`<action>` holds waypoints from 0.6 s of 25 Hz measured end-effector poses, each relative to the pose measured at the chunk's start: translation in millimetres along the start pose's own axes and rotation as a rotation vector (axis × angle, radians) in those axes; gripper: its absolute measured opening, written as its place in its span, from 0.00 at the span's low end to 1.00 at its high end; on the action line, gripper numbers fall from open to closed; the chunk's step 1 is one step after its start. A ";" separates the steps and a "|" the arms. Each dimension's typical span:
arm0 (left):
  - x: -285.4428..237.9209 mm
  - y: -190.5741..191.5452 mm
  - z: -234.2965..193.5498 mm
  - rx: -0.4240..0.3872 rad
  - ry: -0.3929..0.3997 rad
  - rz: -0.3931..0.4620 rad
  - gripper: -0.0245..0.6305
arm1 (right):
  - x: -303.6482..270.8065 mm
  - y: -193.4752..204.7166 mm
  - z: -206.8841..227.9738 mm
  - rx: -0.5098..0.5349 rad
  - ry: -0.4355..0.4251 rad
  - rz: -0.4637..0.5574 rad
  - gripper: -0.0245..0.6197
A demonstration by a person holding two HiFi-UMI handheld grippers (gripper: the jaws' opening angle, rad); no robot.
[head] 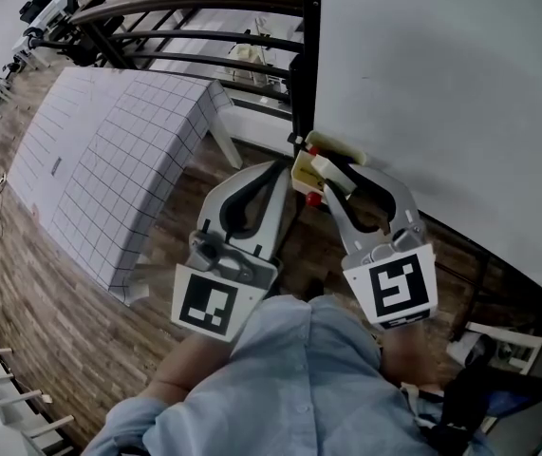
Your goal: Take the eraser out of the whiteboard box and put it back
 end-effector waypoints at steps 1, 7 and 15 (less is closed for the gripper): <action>-0.2 1.2 -1.8 0.003 -0.001 -0.002 0.04 | -2.4 0.5 -0.5 -0.001 -0.003 -0.004 0.20; -4.5 10.7 -14.9 0.024 -0.001 -0.028 0.04 | -19.9 3.2 -3.7 0.001 -0.033 -0.034 0.20; -12.9 20.3 -23.2 0.051 0.014 -0.052 0.04 | -34.0 11.1 -3.4 -0.035 -0.040 -0.076 0.20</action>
Point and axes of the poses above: the fingertips, and each gripper's own axes: x backward along the fingers, z to its right, y out of its underside, the point moved 8 cm from there along x, backward along the fingers, and after that the axes turned 11 degrees about -z, right-handed, at the moved point
